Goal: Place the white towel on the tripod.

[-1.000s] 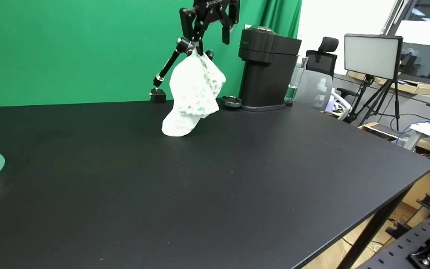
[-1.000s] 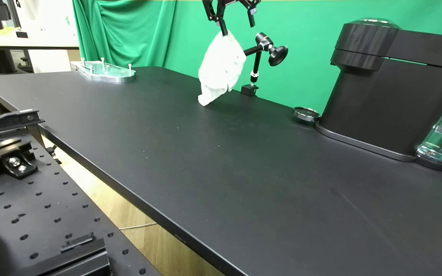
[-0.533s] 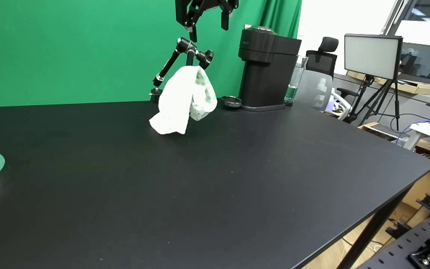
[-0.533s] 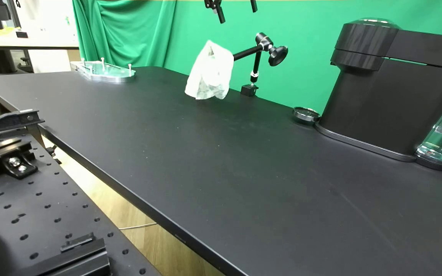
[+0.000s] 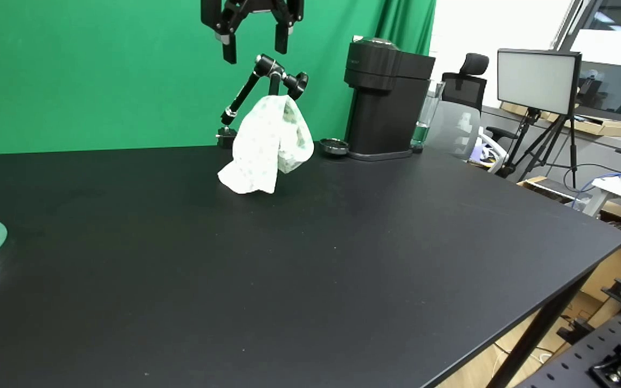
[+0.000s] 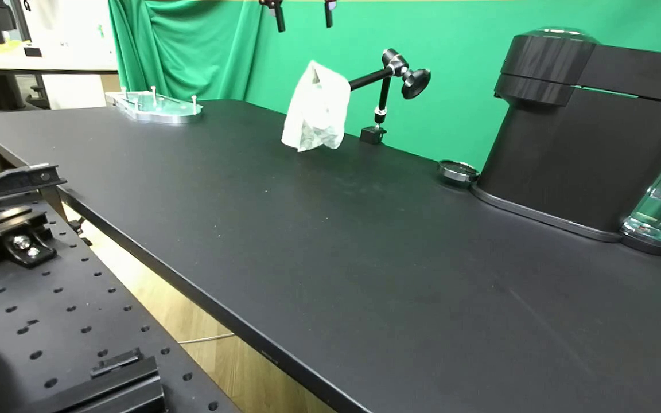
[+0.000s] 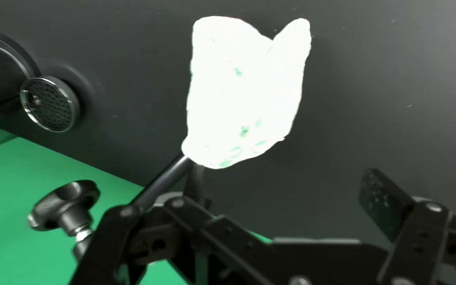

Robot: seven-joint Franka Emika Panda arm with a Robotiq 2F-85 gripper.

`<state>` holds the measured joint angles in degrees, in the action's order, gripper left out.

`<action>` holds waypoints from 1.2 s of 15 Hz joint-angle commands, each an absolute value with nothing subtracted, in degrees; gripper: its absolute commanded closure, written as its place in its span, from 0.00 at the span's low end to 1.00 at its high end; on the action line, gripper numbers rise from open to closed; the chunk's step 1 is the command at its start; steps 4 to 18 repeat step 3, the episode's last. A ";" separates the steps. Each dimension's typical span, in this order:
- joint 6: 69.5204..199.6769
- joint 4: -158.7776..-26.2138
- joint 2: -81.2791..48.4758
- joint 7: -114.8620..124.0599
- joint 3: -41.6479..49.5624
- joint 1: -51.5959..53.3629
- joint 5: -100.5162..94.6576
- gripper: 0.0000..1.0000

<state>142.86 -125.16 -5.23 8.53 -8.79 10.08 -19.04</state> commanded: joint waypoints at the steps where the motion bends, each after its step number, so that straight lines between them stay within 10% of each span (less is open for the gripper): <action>1: 140.58 -126.22 -4.42 -4.70 -11.40 10.62 -8.59 0.00; 18: 137.99 -126.18 -4.29 -10.87 -12.55 10.89 -3.83 0.00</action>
